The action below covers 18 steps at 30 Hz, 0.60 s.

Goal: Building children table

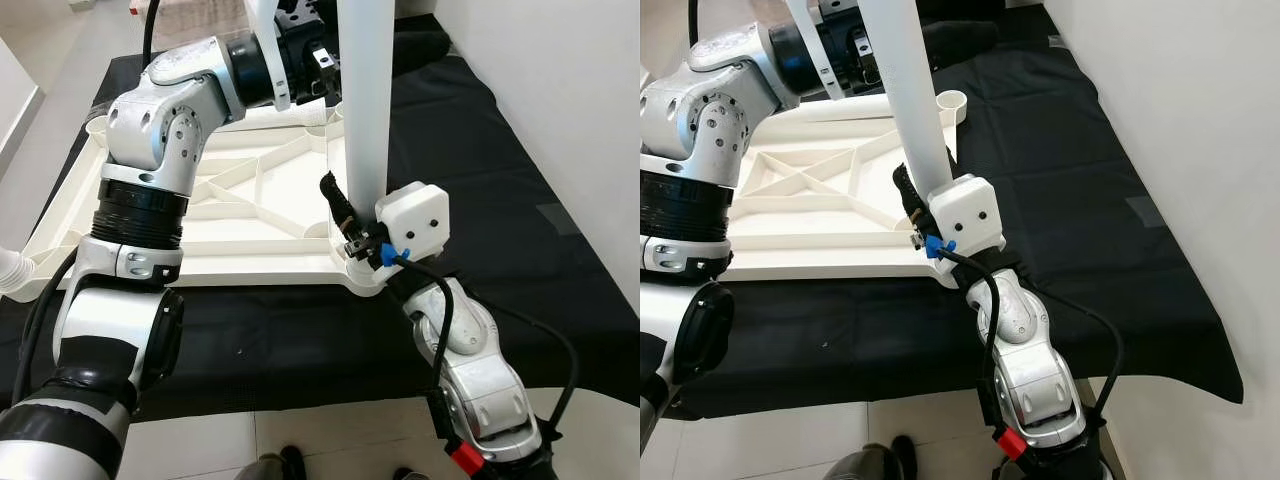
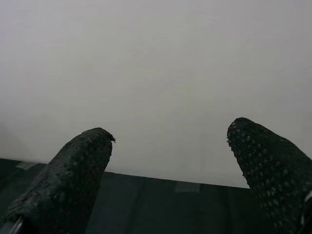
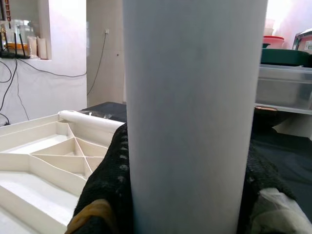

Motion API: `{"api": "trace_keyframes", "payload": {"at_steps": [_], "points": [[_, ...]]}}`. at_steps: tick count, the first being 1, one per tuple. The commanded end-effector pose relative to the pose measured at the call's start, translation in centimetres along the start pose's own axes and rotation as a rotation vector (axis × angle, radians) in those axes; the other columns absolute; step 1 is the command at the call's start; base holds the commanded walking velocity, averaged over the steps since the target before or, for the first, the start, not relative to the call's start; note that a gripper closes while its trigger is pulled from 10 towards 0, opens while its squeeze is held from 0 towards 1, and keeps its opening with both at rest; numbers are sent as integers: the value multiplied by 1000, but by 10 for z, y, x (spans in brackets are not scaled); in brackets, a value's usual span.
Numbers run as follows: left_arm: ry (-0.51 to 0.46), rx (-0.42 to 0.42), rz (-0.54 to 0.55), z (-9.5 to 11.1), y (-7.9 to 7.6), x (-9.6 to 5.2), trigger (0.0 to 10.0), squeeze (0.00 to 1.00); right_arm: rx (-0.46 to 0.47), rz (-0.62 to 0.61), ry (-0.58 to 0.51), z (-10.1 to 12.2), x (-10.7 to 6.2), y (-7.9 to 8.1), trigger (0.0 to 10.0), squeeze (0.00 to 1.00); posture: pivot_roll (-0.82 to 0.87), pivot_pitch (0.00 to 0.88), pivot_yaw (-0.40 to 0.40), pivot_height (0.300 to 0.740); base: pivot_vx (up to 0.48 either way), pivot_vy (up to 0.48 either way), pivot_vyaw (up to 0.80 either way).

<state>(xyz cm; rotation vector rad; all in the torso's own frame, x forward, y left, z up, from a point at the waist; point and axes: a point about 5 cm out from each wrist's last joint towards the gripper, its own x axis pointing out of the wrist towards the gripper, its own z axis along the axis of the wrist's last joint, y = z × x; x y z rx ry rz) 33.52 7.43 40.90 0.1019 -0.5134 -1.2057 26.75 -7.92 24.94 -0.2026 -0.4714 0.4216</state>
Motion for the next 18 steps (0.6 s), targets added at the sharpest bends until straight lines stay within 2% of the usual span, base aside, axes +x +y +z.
{"api": "trace_keyframes", "payload": {"at_steps": [1,5,7,8,10,12,18], "points": [[7,11,-17,1,-3,1,10000,0,41,20,95,-18,-3,6,0,0,17,225,92,740,0,0,0],[6,12,-18,1,-3,2,10000,0,70,8,130,-22,-3,5,0,0,15,224,91,740,0,0,0],[6,13,-20,1,-3,2,10000,0,146,-9,185,-27,-2,3,0,0,15,223,90,740,0,0,0],[6,13,-20,1,-3,2,10000,0,146,-9,185,-27,-2,3,0,0,15,223,90,740,0,0,0],[7,14,-21,1,-4,1,10000,0,240,-8,241,-33,-1,3,0,0,15,224,88,740,0,0,0],[6,13,-12,0,-3,-2,10000,0,266,9,285,-37,3,1,0,0,9,219,80,740,0,0,0],[10,10,9,-2,-3,-8,10000,0,244,35,300,-38,6,-3,0,0,14,220,76,740,0,0,0]]}}
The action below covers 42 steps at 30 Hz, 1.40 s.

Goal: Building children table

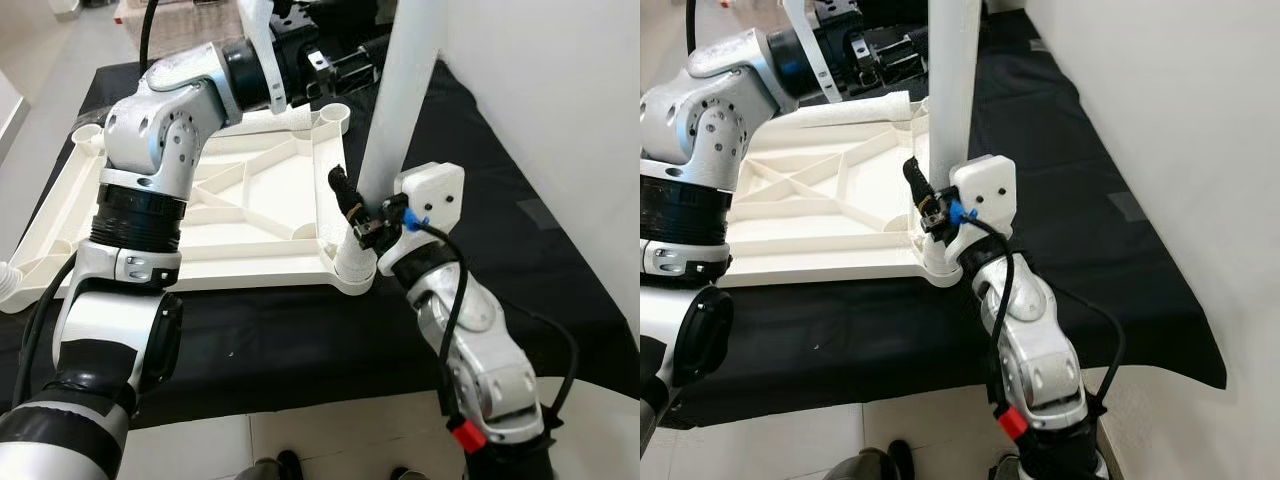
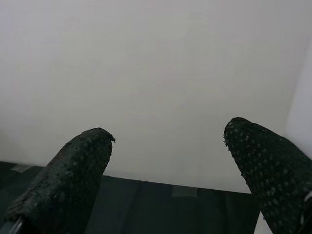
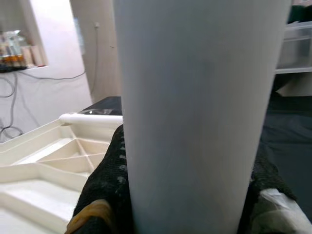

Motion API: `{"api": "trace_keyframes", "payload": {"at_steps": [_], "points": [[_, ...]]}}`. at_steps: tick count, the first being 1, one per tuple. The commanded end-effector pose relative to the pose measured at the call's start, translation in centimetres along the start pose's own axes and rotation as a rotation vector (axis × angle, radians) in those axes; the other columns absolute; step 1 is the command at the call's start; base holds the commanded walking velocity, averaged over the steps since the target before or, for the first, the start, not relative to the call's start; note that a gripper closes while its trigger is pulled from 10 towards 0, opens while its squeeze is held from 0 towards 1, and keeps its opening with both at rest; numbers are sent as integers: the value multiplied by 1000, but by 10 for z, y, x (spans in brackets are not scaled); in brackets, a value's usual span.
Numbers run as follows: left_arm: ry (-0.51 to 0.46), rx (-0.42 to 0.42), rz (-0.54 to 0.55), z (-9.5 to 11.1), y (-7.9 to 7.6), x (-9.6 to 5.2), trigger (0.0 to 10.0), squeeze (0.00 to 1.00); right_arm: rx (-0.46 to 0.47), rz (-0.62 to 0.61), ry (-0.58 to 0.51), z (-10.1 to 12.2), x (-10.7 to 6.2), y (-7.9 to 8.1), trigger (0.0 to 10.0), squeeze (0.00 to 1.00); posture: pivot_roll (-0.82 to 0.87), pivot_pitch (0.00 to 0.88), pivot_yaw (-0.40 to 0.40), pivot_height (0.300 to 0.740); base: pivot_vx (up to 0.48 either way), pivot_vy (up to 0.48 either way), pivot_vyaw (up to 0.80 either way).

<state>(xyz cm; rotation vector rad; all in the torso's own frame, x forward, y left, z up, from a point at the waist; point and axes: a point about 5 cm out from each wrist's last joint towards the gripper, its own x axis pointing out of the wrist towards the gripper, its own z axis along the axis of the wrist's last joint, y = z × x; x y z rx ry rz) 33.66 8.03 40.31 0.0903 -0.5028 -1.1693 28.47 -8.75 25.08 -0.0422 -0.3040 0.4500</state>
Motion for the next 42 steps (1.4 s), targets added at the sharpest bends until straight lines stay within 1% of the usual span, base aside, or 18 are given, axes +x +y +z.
{"api": "trace_keyframes", "payload": {"at_steps": [1,5,6,8,14,15,16,18,25,27,30,34,36,37,39,40,41,42], "points": [[4,17,-23,2,-4,-3,10000,0,41,26,178,-32,0,4,0,0,14,220,76,740,0,0,0],[2,14,3,2,-2,-10,10000,0,17,33,178,-33,1,2,0,0,14,220,76,740,0,0,0],[-12,12,37,6,1,-18,10000,0,10,33,162,-30,3,0,0,0,11,213,70,740,0,0,0],[-21,12,54,8,2,-22,10000,0,10,32,149,-28,4,-2,0,0,11,213,70,740,0,0,0],[-124,23,126,32,6,-41,10000,0,29,-13,46,-10,14,-19,0,0,12,179,59,740,0,0,0],[-203,31,135,50,4,-51,10000,0,53,-40,-25,3,18,-29,0,0,9,158,52,740,0,0,0],[-203,31,135,50,4,-51,10000,0,53,-40,-25,3,18,-29,0,0,9,158,52,740,0,0,0],[-271,35,128,67,-2,-59,10000,0,76,-58,-72,13,22,-36,0,0,9,154,51,740,0,0,0],[-365,39,137,82,-13,-75,10000,0,78,-67,-87,15,26,-44,0,0,12,114,27,740,0,0,0],[-363,32,170,78,-18,-84,10000,0,59,-60,-96,16,30,-46,0,0,17,98,24,740,0,0,0],[-358,24,175,75,-19,-85,10000,0,54,-61,-101,16,30,-47,0,0,17,96,25,740,0,0,0],[-315,-16,230,57,-24,-93,10000,0,3,-66,-128,22,33,-52,0,0,16,85,24,740,0,0,0],[-290,-87,282,36,-30,-100,10000,0,-74,-86,-168,33,34,-62,0,0,14,70,25,740,0,0,0],[-290,-87,282,36,-30,-100,10000,0,-74,-86,-168,33,34,-62,0,0,14,70,25,740,0,0,0],[-301,-189,322,13,-37,-102,10000,0,-203,-113,-215,50,36,-77,0,0,14,41,18,740,0,0,0],[-301,-189,322,13,-37,-102,10000,0,-203,-113,-215,50,36,-77,0,0,14,41,18,740,0,0,0],[-308,-229,336,-1,-43,-100,10000,0,-305,-91,-211,55,39,-78,0,0,15,35,15,740,0,0,0],[-306,-236,338,-6,-45,-98,10000,0,-342,-78,-204,55,40,-77,0,0,16,33,14,740,0,0,0]]}}
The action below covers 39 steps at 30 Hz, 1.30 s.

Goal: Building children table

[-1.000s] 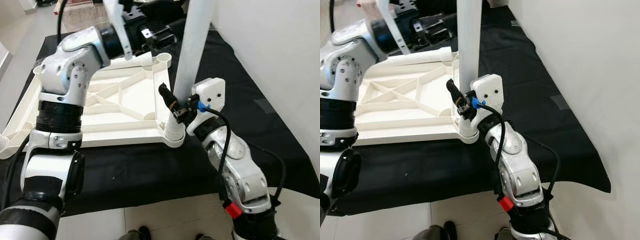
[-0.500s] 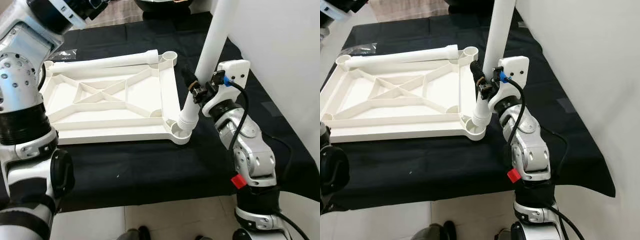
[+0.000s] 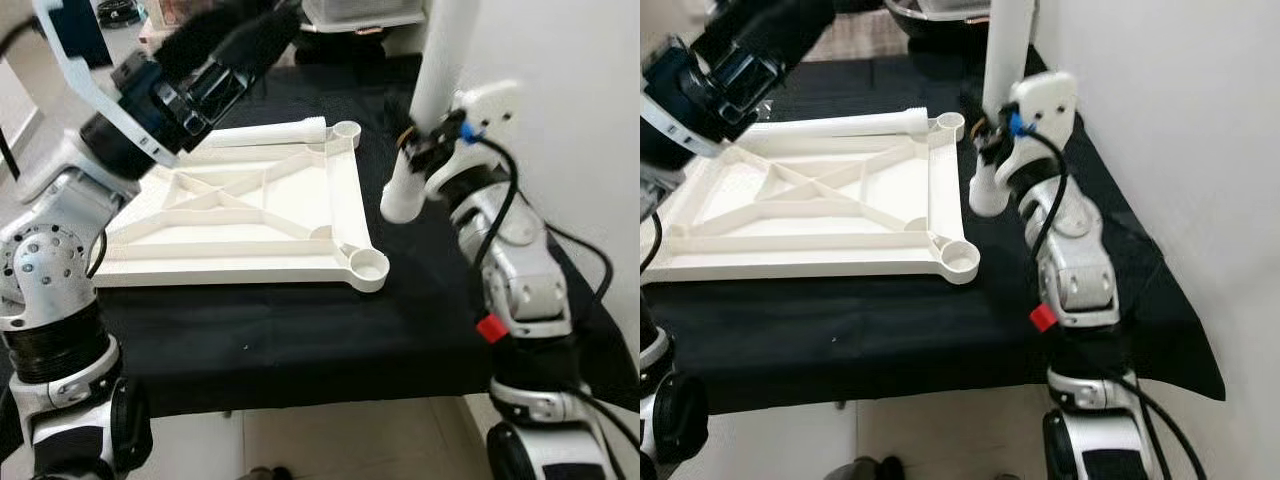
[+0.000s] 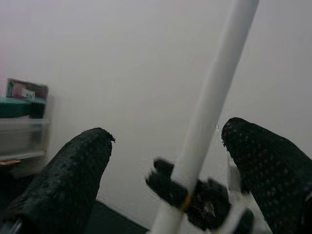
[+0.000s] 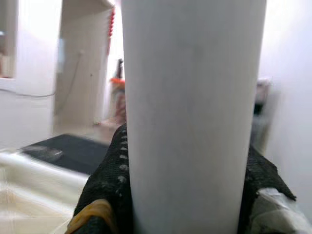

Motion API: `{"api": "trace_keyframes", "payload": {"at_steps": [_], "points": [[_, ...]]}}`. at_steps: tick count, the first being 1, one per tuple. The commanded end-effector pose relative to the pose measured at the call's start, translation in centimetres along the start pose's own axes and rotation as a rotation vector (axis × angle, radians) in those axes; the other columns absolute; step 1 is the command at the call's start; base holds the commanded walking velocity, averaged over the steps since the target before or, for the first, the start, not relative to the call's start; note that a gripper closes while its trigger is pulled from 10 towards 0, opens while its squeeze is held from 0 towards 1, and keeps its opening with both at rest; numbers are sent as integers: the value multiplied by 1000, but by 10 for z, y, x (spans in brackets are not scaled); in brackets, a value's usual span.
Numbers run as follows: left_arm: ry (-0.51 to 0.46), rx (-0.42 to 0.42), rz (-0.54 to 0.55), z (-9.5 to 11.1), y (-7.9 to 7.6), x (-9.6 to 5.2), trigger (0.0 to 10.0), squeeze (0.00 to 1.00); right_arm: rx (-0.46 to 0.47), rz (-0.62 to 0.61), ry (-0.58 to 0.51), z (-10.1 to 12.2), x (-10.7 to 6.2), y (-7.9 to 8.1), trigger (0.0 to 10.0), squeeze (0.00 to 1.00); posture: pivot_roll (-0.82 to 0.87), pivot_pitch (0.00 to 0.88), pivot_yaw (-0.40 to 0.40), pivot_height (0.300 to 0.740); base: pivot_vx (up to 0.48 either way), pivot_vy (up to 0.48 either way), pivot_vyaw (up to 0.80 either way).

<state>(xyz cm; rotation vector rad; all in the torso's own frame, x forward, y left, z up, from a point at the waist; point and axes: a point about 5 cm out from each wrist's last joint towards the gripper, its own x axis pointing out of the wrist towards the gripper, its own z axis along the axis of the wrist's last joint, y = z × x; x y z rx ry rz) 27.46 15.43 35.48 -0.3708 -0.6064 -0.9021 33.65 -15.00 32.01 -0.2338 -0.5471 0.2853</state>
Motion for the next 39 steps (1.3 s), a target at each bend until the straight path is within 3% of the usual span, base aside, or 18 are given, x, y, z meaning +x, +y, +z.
{"api": "trace_keyframes", "payload": {"at_steps": [1,2,3,9,14,16,17,19,25,26,27,33,39], "points": [[-9,4,-6,-5,-5,-1,10000,0,-75,54,-27,5,3,8,0,0,16,33,14,740,0,0,0],[-3,4,-6,-11,-8,1,10000,0,-93,76,-26,4,4,15,8510,0,17,28,14,740,0,0,0],[-6,-1,-17,-16,-12,5,10000,0,-123,111,-18,2,5,23,10000,0,17,22,13,740,0,0,0],[8,11,-116,-21,-30,28,10000,0,-149,206,53,-12,4,52,10000,0,12,9,14,740,0,0,0],[23,53,-126,-22,-32,32,10000,0,-125,241,57,-14,4,62,10000,0,8,0,10,740,0,0,0],[2,152,-63,-13,-24,36,10000,0,-103,283,38,-12,4,71,10000,0,9,0,8,740,0,0,0],[2,152,-63,-13,-24,36,10000,0,-103,283,38,-12,4,71,10000,0,9,0,8,740,0,0,0],[-30,236,15,-3,-15,40,10000,0,-92,309,30,-11,3,77,10000,0,11,0,6,740,0,0,0],[-60,335,78,9,-7,44,10000,0,-80,335,25,-10,0,83,10000,0,10,0,7,740,0,0,0],[-66,337,74,10,-8,46,8824,0,-78,338,25,-10,-1,84,10000,0,9,0,8,740,0,0,0],[-67,324,59,9,-10,46,0,0,-78,341,24,-10,-1,85,10000,0,7,0,11,740,0,0,0],[-64,298,31,8,-12,48,0,0,-79,346,25,-9,-1,86,10000,0,8,0,13,740,0,0,0],[-5,252,-89,6,-15,51,0,0,-61,369,29,-10,-1,90,10000,0,11,0,16,740,0,0,0]]}}
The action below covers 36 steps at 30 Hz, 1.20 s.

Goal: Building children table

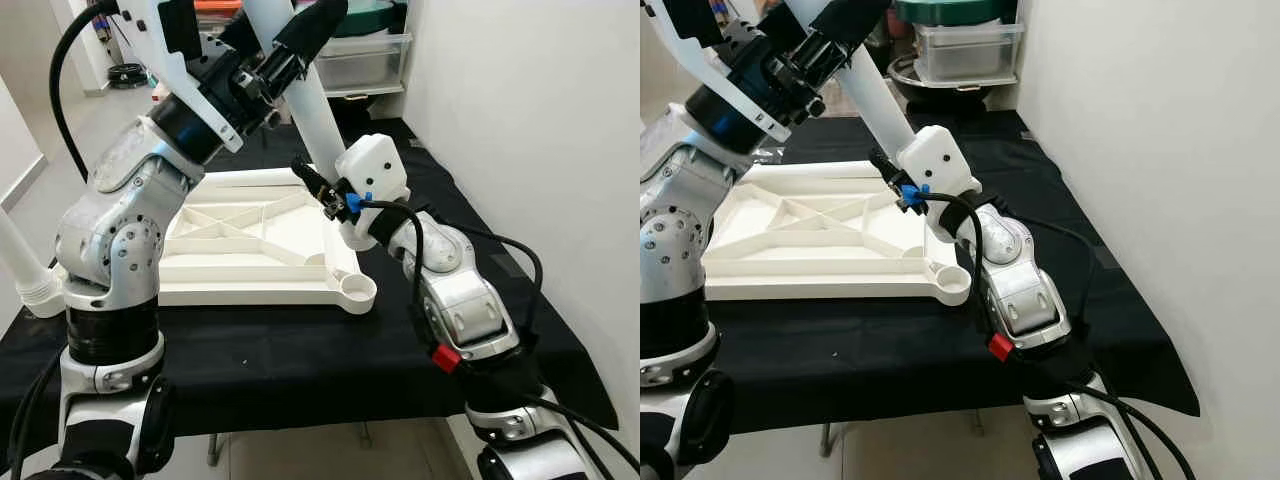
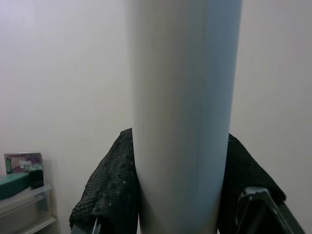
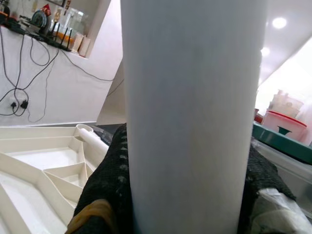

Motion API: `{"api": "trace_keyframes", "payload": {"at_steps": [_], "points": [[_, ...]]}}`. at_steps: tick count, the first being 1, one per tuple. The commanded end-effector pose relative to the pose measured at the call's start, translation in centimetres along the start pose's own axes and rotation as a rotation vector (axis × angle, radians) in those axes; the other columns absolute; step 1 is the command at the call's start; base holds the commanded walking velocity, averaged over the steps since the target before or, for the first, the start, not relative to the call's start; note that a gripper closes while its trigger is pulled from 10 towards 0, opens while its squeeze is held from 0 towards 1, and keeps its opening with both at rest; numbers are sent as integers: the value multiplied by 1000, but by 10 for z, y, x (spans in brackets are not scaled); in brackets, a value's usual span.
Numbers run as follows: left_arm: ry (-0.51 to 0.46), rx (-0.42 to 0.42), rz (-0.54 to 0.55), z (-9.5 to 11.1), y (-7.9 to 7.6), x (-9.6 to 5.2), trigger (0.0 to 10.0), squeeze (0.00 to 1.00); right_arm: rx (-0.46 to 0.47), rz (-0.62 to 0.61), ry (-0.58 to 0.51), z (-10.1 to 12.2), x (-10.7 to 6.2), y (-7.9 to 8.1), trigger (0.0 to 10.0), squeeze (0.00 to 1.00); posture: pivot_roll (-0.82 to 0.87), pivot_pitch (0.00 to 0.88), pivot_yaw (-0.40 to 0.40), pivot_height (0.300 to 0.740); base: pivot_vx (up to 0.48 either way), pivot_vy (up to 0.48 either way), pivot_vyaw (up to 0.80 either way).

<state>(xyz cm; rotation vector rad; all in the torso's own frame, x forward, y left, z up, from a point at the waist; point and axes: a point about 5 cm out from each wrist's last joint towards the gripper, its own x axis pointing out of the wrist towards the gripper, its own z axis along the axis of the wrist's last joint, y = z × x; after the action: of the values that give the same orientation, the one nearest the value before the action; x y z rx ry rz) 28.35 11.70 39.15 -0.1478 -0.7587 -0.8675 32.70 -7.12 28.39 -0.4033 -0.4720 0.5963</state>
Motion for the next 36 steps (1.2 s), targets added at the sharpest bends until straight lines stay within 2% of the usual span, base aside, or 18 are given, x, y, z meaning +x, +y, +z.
{"api": "trace_keyframes", "payload": {"at_steps": [1,3,4,5,7,8,9,12,13,14,15,16,17,24,25,29,32,36], "points": [[29,3,-32,0,1,1,0,0,6,22,-17,4,-1,5,10000,0,11,0,16,740,0,0,0],[70,-21,-141,-2,-4,1,0,0,34,73,-12,2,-1,8,10000,0,12,0,13,740,0,0,0],[106,-38,-237,-4,-8,1,0,0,57,154,-6,0,-3,14,10000,1000,12,0,12,740,0,0,0],[106,-38,-237,-4,-8,1,0,0,57,154,-6,0,-3,14,10000,1000,12,0,12,740,0,0,0],[129,-79,-326,-4,-12,1,0,0,81,224,-13,0,-4,20,10000,1000,7,0,12,740,0,0,0],[129,-79,-326,-4,-12,1,0,0,81,224,-13,0,-4,20,10000,1000,7,0,12,740,0,0,0],[153,-155,-450,-4,-20,-1,0,0,116,314,-32,2,-6,26,10000,1000,4,0,7,740,0,0,0],[182,-205,-570,-4,-28,-3,0,0,132,426,-40,5,-8,33,10000,1000,3,0,8,740,0,0,0],[196,-204,-596,-5,-28,-3,0,0,122,464,-20,4,-9,35,10000,871,-1,0,8,740,0,0,0],[196,-204,-596,-5,-28,-3,0,0,122,464,-20,4,-9,35,10000,871,-1,0,8,740,0,0,0],[208,-202,-613,-8,-26,-2,0,0,122,509,-7,3,-10,38,10000,0,-4,0,8,740,0,0,0],[208,-202,-613,-8,-26,-2,0,0,122,509,-7,3,-10,38,10000,0,-4,0,8,740,0,0,0],[226,-185,-639,-11,-23,1,0,0,135,561,14,2,-12,45,10000,0,-7,0,6,740,0,0,0],[214,-163,-659,-10,-19,10,0,0,214,565,26,4,-11,54,10000,0,-14,0,10,740,0,0,0],[209,-157,-662,-10,-17,12,0,0,238,538,21,5,-10,55,0,0,-19,0,14,740,0,0,0],[194,-154,-662,-8,-14,15,0,0,285,492,25,5,-8,55,0,0,-21,0,14,740,0,0,0],[173,-146,-674,-4,-27,15,0,0,362,435,6,8,-6,51,0,0,-25,0,18,740,0,0,0],[154,-142,-669,-3,-26,17,0,0,427,386,-40,14,-3,48,0,0,-24,0,20,740,0,0,0]]}}
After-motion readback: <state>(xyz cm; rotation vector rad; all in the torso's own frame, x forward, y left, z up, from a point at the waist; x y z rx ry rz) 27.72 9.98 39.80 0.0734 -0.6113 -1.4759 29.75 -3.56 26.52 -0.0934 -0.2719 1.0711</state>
